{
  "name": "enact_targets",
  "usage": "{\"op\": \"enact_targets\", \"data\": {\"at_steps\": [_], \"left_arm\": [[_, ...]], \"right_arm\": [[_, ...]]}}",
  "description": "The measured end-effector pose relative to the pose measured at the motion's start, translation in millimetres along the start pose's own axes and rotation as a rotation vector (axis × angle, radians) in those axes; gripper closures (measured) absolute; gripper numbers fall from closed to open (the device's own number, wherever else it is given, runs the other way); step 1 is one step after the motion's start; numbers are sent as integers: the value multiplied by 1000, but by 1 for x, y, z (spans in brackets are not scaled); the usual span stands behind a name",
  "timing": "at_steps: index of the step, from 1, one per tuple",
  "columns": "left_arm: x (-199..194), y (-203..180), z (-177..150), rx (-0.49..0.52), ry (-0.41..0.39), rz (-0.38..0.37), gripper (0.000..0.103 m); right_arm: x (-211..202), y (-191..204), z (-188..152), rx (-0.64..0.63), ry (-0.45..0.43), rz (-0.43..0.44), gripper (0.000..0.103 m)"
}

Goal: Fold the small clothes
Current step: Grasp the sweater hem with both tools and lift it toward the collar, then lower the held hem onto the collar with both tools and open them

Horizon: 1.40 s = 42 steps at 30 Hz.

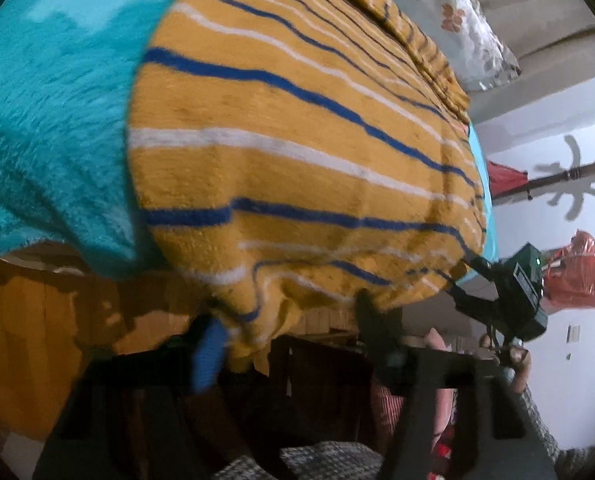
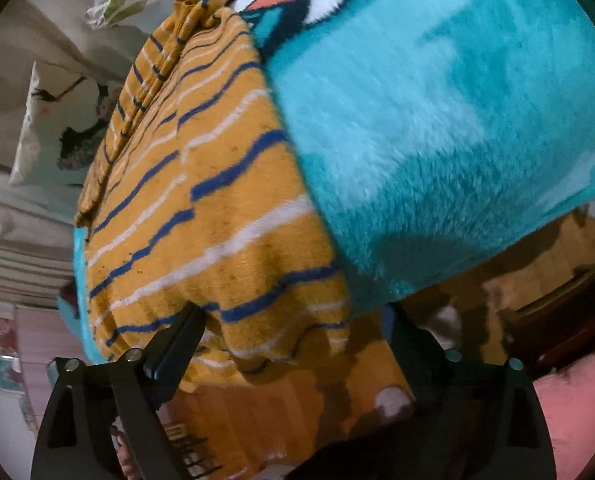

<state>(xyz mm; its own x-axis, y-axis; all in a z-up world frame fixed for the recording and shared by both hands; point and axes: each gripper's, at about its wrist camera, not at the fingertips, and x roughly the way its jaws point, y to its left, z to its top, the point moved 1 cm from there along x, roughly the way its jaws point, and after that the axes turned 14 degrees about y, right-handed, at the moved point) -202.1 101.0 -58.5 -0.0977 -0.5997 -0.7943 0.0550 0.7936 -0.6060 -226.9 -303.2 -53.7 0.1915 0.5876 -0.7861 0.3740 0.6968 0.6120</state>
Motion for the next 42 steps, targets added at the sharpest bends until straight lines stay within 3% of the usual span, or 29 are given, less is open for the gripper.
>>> {"op": "enact_targets", "data": {"at_steps": [1,2,3,5,7,9,14,16,19,21,22,23,24,25,33,38,42], "left_arm": [[-1,-3,-1,6,14,15,87],[-3,-6,-3,8,29,32,93],[-4,-7,-4,5,34,40,93],[-10,-8,-9,-2,40,59,94],[-15,-10,-12,-7,43,61,94],[-18,-9,-13,-9,46,60,94],[-9,-5,-8,-21,52,65,94],[-6,-5,-6,-22,54,64,94],[-3,-7,-5,-13,63,62,94],[-3,-10,-6,7,73,82,94],[-3,-11,-8,8,76,97,96],[-4,-13,-8,6,80,120,96],[-6,-14,-9,5,79,125,97],[-8,-15,-10,4,78,126,97],[-56,-31,-35,25,-9,66,97],[-92,-47,-34,45,-95,4,97],[-118,-60,-14,49,-165,-49,97]], "right_arm": [[1,0,0,-6,-2,13,11],[3,-1,-1,-9,0,30,11],[5,-1,-2,-12,8,60,13],[10,-4,-4,-10,43,148,29],[15,-6,-9,-15,79,218,56],[16,-6,-12,-26,92,240,59],[24,-11,-16,-19,74,212,53],[28,-15,-14,1,58,179,31],[34,-21,-11,20,26,137,18],[37,-21,-10,22,13,128,17],[40,-20,-11,19,20,131,20],[42,-19,-12,19,43,149,30],[44,-21,-14,28,75,185,71],[43,-21,-18,42,92,218,86],[-13,22,-53,-41,97,140,90],[-61,55,-54,-84,57,181,90],[-91,85,-39,-141,9,200,90]]}}
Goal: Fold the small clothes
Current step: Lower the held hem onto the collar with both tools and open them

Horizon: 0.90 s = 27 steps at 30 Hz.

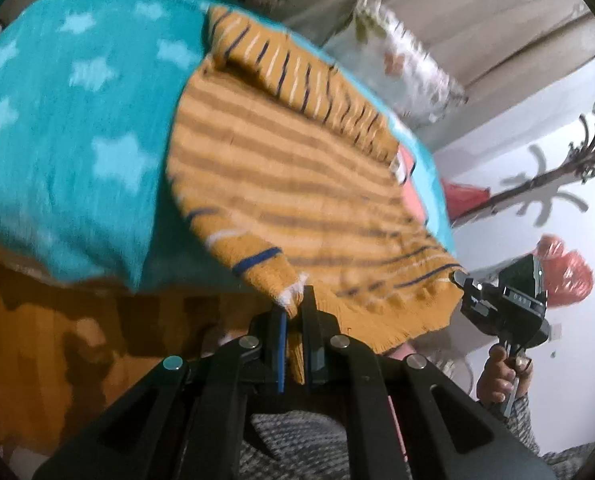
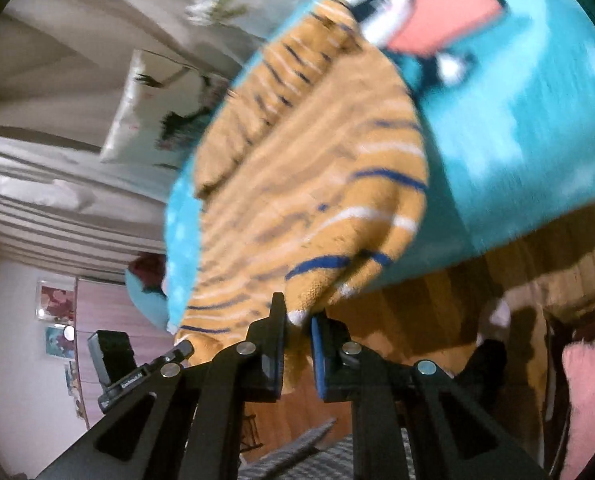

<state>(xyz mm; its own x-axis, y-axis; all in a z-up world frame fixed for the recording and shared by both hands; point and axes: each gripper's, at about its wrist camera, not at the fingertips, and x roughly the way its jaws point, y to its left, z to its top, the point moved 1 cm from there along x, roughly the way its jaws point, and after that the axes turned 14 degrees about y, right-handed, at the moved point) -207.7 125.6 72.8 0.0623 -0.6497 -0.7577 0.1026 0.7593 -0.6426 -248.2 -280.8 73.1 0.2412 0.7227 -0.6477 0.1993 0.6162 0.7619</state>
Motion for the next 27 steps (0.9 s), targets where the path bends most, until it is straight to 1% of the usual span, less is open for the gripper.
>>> {"op": "enact_targets", "data": {"at_steps": [2,3,5,7,10,11,13,14,16,18,20,21,23,26,27], "left_arm": [[-5,-3,17,-10,-22,-19,97],[-7,-5,31,-17,-38,-19,97],[-10,-8,53,-25,-61,-10,97],[-11,-17,84,-33,-94,10,97],[-9,-26,140,-54,-127,23,97],[-6,-28,165,-64,-139,33,97],[1,-30,200,-80,-156,61,97],[8,-30,226,-98,-166,85,97],[17,-24,258,-133,-169,106,97],[34,-14,289,-177,-156,129,97],[47,-3,311,-211,-141,139,97],[52,3,320,-231,-134,142,97],[58,13,329,-265,-132,139,97],[60,24,339,-307,-138,102,97],[59,24,341,-312,-141,96,95]], "right_arm": [[-8,15,18,-27,-12,10,90],[-10,22,28,-40,-13,14,90],[-12,35,54,-71,-15,9,90],[-9,45,84,-98,-19,0,90],[3,52,147,-111,-15,8,90],[5,52,164,-110,-12,11,90],[16,53,210,-109,-7,-2,90],[23,53,227,-103,-1,-9,90],[41,44,271,-78,23,-22,90],[63,35,305,-58,55,-52,90],[83,24,331,-39,87,-87,88],[92,18,343,-27,104,-92,88],[105,10,361,-14,135,-86,87],[115,-4,377,35,177,-27,82],[117,-7,381,46,183,-5,78]]}}
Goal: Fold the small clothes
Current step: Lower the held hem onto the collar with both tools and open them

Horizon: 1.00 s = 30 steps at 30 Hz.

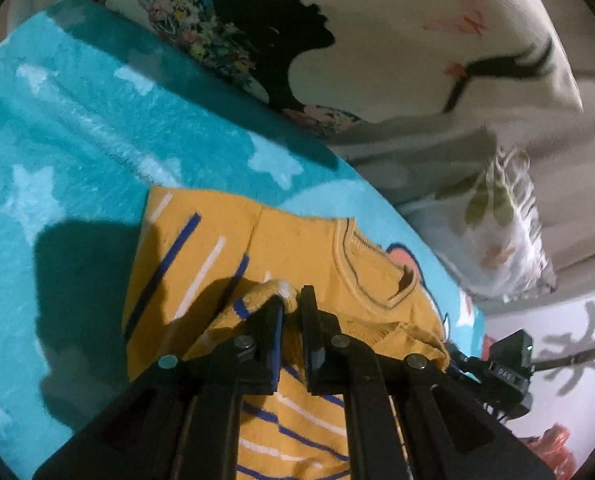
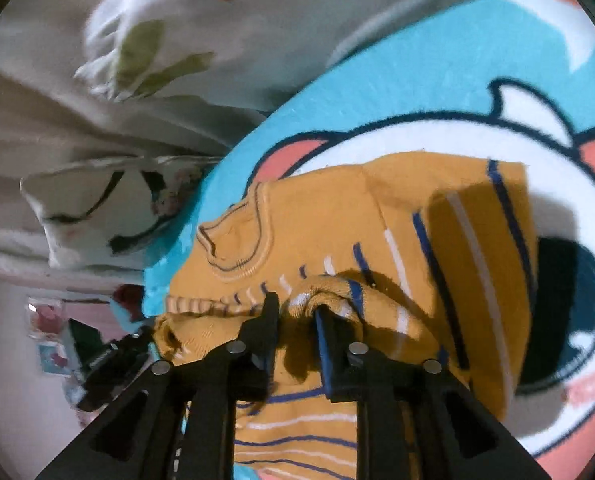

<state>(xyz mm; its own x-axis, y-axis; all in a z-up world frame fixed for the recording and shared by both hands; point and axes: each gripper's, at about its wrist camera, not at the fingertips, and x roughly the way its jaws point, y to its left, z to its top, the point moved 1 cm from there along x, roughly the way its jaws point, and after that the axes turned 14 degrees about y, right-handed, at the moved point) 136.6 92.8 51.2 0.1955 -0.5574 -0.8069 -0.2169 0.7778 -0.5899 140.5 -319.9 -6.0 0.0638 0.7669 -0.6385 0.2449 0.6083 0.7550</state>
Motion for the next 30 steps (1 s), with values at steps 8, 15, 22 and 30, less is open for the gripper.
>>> {"op": "enact_targets", "data": {"at_steps": [8,15,22,30], "left_arm": [[-11,11,17,-91,-80,-75,59],[-13,-3,4,4,-61,64,56],[36,-36,-8,199,96,174,56],[43,-3,26,-9,44,113,56]], "right_arm": [[-34,-14,24,64,-98,90,35],[-44,29,5,-136,-104,-54,36],[18,63,-16,-347,44,-217,40],[48,63,6,-409,-45,-539,50]]}}
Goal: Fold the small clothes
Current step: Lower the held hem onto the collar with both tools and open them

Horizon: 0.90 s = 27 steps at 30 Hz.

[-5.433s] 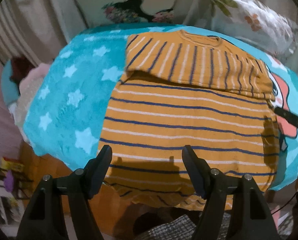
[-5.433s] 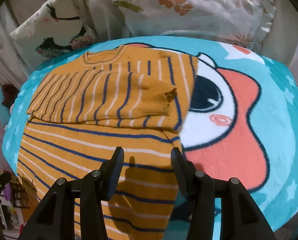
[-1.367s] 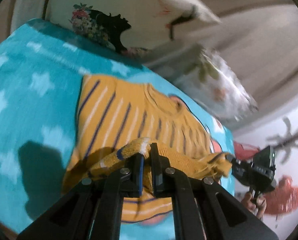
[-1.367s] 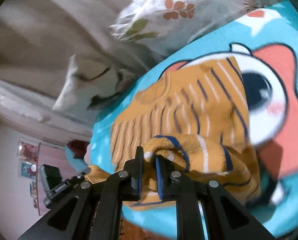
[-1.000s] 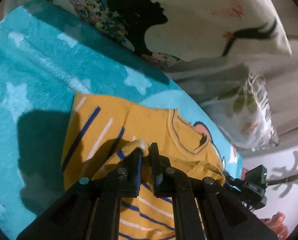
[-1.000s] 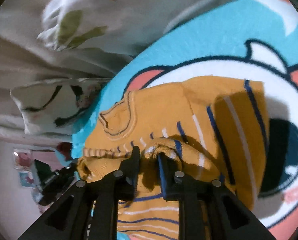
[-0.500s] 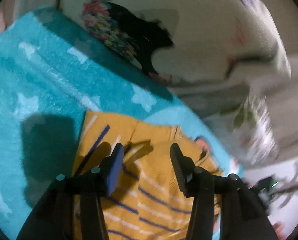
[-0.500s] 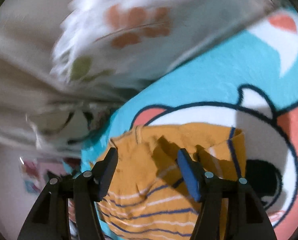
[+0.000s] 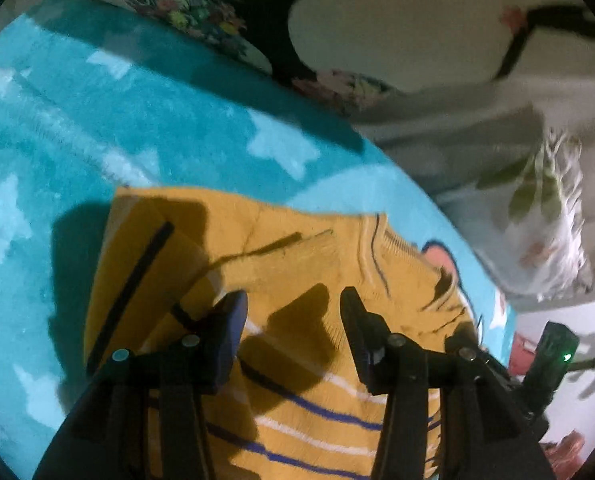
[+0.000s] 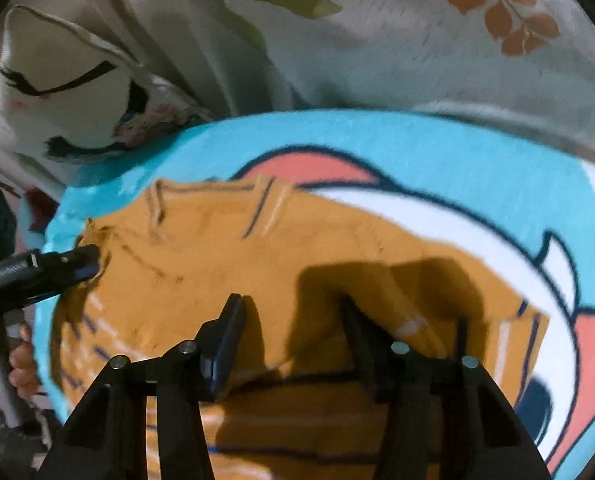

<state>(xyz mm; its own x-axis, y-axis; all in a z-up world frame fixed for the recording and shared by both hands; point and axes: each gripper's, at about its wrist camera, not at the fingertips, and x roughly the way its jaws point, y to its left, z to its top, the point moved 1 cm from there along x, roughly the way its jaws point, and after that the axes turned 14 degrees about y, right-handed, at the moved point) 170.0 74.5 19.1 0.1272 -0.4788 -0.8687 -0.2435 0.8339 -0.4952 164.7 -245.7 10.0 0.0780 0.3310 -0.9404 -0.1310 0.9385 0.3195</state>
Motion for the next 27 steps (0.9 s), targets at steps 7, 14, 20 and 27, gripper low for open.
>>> {"op": "enact_targets", "data": {"at_steps": [7,14,20,27], "left_arm": [[-17,19,3,-59,-26,-51,56],[-47,6,-12,-23,-74,72,49],[-71,-5,-47,29,-117,116,46],[-92,-28,-96,102,-239,392,34]], "right_arm": [[0,-11,13,33,-12,30,49],[-6,-18,5,36,-12,30,50],[-16,-33,-3,106,-23,43,51],[-49,-25,-15,127,-102,-14,48]]}}
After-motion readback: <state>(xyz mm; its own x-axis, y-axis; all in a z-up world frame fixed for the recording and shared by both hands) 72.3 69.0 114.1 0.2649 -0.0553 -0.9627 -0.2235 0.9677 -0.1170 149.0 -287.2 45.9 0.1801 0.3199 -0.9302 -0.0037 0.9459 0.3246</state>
